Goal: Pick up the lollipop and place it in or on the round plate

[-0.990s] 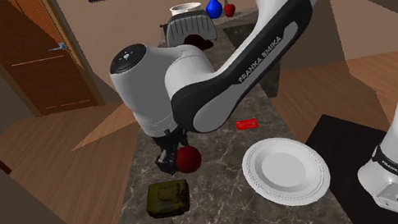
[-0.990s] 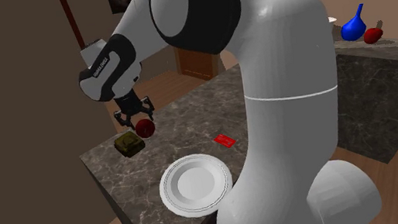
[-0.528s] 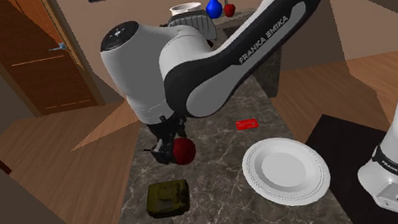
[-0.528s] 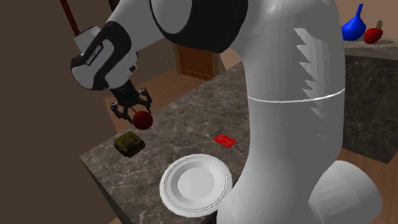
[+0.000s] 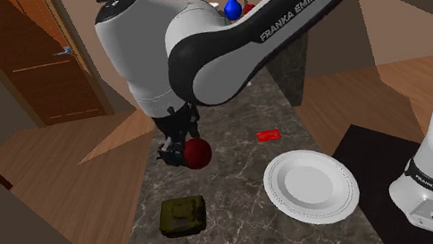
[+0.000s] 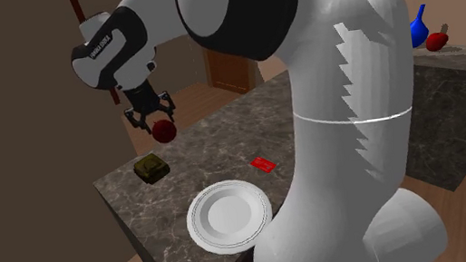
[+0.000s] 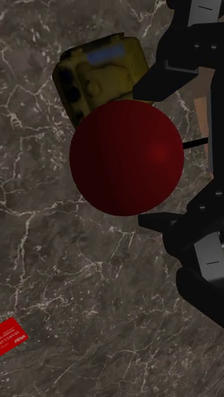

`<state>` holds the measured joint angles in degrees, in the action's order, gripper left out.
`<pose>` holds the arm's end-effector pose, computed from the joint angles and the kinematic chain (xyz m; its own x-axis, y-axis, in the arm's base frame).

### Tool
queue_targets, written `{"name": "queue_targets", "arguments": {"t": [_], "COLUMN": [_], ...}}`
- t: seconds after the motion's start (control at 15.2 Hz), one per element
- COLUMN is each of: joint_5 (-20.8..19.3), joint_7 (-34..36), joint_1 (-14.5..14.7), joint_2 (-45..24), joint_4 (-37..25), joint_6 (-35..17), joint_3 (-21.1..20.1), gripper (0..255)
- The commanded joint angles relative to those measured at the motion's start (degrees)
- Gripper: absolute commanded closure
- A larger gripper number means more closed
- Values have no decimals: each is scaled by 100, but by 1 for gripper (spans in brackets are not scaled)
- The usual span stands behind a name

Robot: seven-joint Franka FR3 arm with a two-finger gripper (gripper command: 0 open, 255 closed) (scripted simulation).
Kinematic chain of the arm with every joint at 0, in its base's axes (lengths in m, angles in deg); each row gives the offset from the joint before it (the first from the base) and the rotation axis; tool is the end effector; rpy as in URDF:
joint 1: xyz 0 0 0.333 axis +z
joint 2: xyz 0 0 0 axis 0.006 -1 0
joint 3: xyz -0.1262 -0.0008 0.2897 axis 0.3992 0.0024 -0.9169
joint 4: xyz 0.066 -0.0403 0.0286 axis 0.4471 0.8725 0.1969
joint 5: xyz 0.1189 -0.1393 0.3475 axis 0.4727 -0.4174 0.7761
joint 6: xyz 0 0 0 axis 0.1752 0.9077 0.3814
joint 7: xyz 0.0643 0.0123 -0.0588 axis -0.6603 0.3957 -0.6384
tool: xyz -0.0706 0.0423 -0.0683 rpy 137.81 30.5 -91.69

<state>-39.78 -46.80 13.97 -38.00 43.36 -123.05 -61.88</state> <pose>0.4552 0.4131 0.4294 0.9242 0.3804 0.0341 0.3657 -0.9070 0.2089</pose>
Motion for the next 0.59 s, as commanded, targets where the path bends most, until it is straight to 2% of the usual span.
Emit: {"name": "queue_targets", "arguments": {"t": [0.0,0.26,0.53], "joint_5": [152,744,1346], "joint_7": [-89,-466,-939], "joint_1": [-93,-349,-378], "joint_2": [292,1388,2485], "joint_4": [263,1372,2342], "joint_6": [-36,-317,-437], "joint_3": [-29,-48,101], "gripper": [255,255,255]}}
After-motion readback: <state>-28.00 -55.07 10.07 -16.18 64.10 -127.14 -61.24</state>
